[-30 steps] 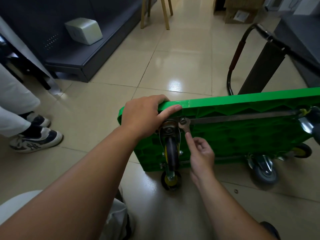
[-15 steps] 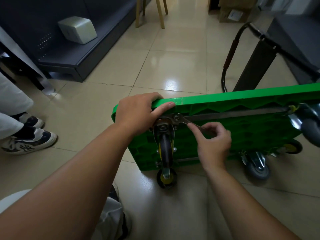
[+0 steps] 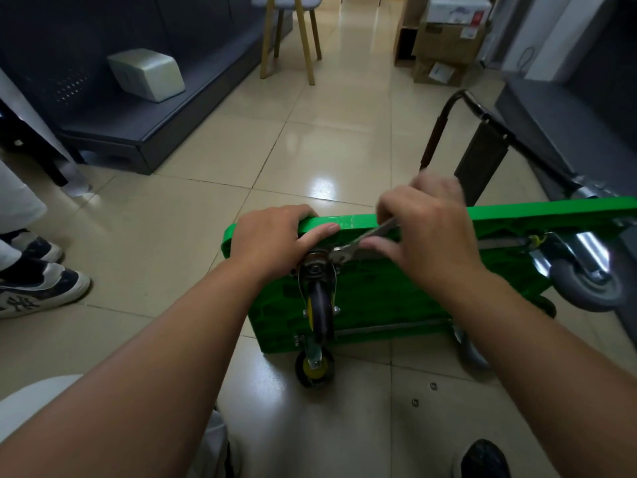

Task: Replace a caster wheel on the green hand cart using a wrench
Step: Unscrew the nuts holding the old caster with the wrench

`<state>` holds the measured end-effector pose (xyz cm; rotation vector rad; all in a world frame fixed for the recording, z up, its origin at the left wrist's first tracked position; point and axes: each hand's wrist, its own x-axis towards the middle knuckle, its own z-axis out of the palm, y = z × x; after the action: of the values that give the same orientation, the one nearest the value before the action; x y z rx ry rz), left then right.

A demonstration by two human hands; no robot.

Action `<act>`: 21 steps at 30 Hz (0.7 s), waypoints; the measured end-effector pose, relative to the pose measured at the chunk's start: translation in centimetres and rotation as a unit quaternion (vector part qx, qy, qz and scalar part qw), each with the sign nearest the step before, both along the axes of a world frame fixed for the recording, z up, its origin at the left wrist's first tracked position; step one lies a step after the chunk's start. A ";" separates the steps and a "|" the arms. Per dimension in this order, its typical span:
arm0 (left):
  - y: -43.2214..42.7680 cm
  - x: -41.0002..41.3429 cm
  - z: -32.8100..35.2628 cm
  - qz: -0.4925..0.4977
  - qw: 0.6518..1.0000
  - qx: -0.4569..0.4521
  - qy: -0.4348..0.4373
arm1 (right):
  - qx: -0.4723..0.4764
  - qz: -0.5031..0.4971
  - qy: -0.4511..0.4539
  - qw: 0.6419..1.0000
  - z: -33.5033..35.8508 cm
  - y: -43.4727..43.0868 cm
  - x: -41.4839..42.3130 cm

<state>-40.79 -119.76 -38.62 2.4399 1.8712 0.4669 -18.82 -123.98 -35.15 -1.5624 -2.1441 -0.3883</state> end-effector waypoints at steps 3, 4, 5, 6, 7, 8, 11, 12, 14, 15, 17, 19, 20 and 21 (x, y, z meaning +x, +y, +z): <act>0.0 0.0 0.0 0.000 1.000 0.004 0.001 | -0.136 -0.037 0.446 0.884 -3.0 -1.6 0.7; 0.0 0.0 0.0 -0.001 1.000 0.004 0.003 | -0.146 -0.042 0.577 0.802 -4.6 -2.0 0.3; 0.0 0.0 -0.1 0.000 1.000 0.003 0.004 | -0.146 -0.058 0.659 0.736 -6.2 -2.3 -0.3; 0.0 0.0 -0.1 0.000 1.000 0.001 0.004 | -0.147 -0.081 0.696 0.698 -7.9 -2.5 -0.9; 0.1 0.0 -0.1 0.001 1.000 0.002 0.004 | -0.152 -0.098 0.709 0.681 -9.5 -2.6 -1.5; 0.1 0.0 -0.2 0.000 1.000 0.003 0.006 | -0.159 -0.108 0.712 0.676 -11.0 -2.8 -2.1; 0.2 0.0 -0.2 -0.004 1.000 0.011 0.017 | -0.167 -0.123 0.717 0.665 -14.1 -2.9 -3.4; 0.2 0.0 -0.2 -0.005 1.000 0.012 0.019 | -0.167 -0.129 0.721 0.660 -14.8 -2.8 -3.8; 0.2 0.0 -0.2 -0.004 1.000 0.012 0.020 | -0.157 -0.128 0.732 0.651 -15.6 -2.4 -4.4; 0.2 0.0 -0.3 -0.004 1.000 0.012 0.019 | -0.150 -0.126 0.734 0.650 -15.9 -2.1 -4.7; 0.3 0.0 -0.4 -0.003 1.000 0.012 0.020 | -0.138 -0.129 0.737 0.648 -16.4 -1.6 -5.2; 0.4 -0.1 -0.6 -0.001 1.000 0.012 0.020 | -0.130 -0.131 0.746 0.640 -16.7 -1.3 -5.5; 0.4 0.0 -0.6 0.000 1.000 0.011 0.020 | -0.129 -0.129 0.750 0.635 -16.9 -1.2 -5.6; 0.5 0.0 -0.6 0.001 1.000 0.012 0.021 | -0.131 -0.128 0.753 0.632 -17.0 -1.1 -5.7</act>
<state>-40.82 -119.31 -39.22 2.4829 1.8941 0.4424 -24.51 -125.04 -52.13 -1.3571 -0.6078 0.9380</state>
